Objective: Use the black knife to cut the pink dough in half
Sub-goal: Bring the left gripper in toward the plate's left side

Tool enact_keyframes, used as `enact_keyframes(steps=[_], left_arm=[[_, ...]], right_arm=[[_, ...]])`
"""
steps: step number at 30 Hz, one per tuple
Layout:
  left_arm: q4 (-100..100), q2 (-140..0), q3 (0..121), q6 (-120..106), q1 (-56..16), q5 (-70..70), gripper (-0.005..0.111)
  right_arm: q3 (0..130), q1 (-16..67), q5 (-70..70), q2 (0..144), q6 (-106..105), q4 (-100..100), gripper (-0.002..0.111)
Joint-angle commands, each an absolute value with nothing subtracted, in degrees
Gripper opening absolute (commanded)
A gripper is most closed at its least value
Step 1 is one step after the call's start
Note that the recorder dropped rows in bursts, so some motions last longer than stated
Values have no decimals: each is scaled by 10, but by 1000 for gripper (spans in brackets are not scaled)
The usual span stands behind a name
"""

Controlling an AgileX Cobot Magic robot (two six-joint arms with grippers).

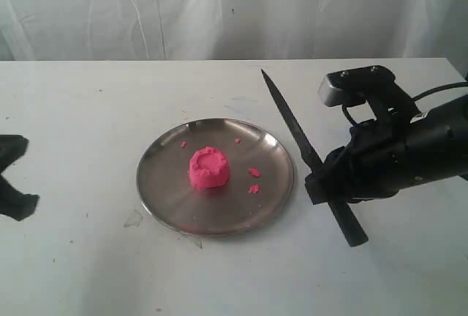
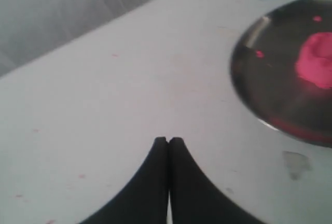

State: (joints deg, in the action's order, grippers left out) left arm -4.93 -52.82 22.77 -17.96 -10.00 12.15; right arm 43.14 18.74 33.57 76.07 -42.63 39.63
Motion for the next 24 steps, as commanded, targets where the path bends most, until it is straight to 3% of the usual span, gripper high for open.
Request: enact_keyframes(steps=[1, 10, 24], left_arm=[[-50, -602, 340, -168, -184, -58, 0], [-46, -824, 522, -203, -207, -266, 0], [-166, -954, 647, -212, -207, -299, 0]], right_arm=[[441, 188, 343, 760, -432, 372, 0], [477, 188, 373, 763, -152, 81, 0], [578, 229, 423, 874, -189, 137, 0]])
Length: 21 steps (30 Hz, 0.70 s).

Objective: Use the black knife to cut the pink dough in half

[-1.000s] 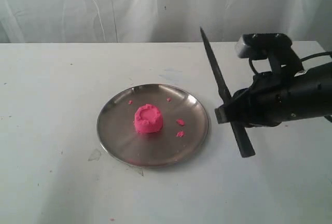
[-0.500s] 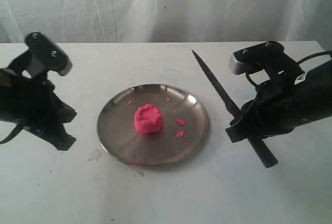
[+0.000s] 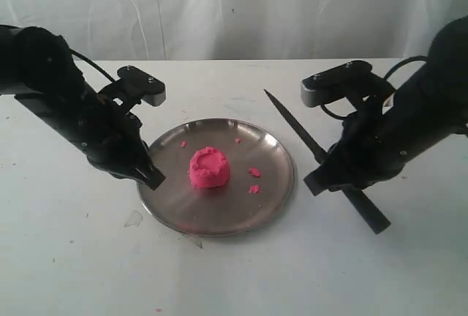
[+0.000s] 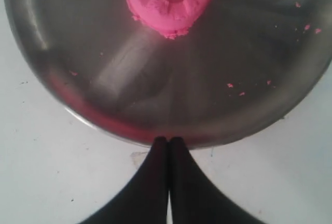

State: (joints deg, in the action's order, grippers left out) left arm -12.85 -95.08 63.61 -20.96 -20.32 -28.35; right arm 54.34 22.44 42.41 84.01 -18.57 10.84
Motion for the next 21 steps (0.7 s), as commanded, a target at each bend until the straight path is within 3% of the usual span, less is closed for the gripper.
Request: enact_keyframes(steps=[1, 6, 12, 14, 17, 21], left_arm=[[-173, -954, 647, -212, -207, -297, 0], [-180, -954, 647, -261, -207, -258, 1], [-252, -985, 647, -320, -207, -237, 13], [-281, -1022, 647, -416, -207, -242, 12], [-284, -1046, 647, -482, -207, -204, 0], [-284, -1046, 647, -482, -207, -153, 0]], right_arm=[[592, 229, 428, 881, -189, 148, 0], [608, 229, 412, 903, -192, 154, 0], [619, 229, 437, 935, -244, 193, 0], [622, 229, 437, 935, -244, 207, 0], [622, 229, 442, 935, -244, 207, 0], [622, 229, 437, 946, -244, 207, 0]])
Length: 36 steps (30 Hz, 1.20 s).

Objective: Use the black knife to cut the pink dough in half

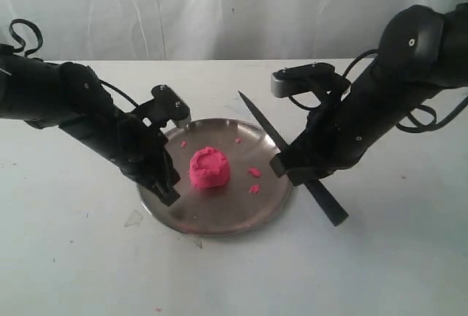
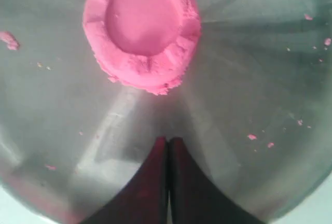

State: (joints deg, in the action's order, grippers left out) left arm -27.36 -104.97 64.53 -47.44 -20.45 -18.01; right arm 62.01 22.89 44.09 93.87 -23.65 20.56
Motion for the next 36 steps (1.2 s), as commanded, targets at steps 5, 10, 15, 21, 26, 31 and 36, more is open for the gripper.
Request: enact_keyframes(steps=[5, 10, 15, 21, 26, 31, 36], left_arm=[[-278, -1018, 692, -467, -207, -173, 0], [-278, -988, 752, -362, -201, -217, 0], [-278, -980, 781, -350, -163, -251, 0], [-304, -876, 780, -281, -151, -336, 0], [-340, -864, 747, -282, -151, -515, 0], [-349, -863, 656, -293, -154, -461, 0], [-410, -867, 628, -301, -154, -393, 0]], right_arm=[[630, 229, 458, 961, -289, 206, 0], [642, 235, 484, 961, -282, 190, 0], [659, 283, 494, 979, -272, 125, 0], [682, 313, 502, 994, -238, 104, 0], [682, 313, 504, 994, -238, 148, 0], [680, 313, 520, 994, -238, 147, 0], [679, 313, 501, 994, -242, 147, 0]])
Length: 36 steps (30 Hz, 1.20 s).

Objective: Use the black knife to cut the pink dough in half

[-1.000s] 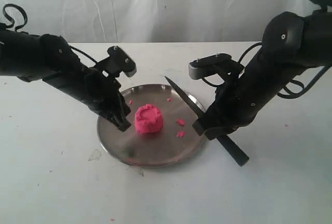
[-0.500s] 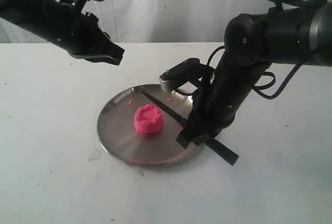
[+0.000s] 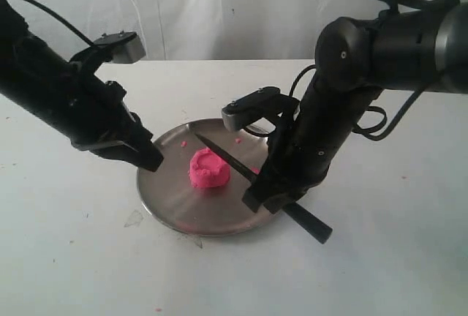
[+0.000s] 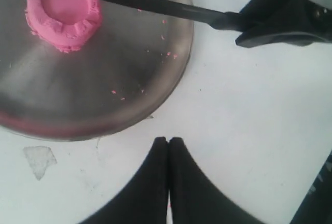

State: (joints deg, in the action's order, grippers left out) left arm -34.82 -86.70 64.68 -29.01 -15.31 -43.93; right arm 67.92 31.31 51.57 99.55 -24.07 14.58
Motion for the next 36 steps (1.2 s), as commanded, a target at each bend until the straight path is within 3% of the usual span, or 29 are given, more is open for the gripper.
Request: enact_keyframes(steps=[1, 11, 29, 36], left_arm=[[-422, -868, 624, -313, -154, -379, 0], [-457, -905, 623, -424, -154, -242, 0], [-468, -983, 688, -485, -154, -204, 0], [-561, -986, 706, -551, -154, -228, 0]], right_arm=[[679, 313, 496, 994, -245, 147, 0], [680, 313, 493, 1003, -260, 140, 0], [890, 313, 564, 1152, -270, 62, 0], [907, 314, 567, 1176, -270, 51, 0]])
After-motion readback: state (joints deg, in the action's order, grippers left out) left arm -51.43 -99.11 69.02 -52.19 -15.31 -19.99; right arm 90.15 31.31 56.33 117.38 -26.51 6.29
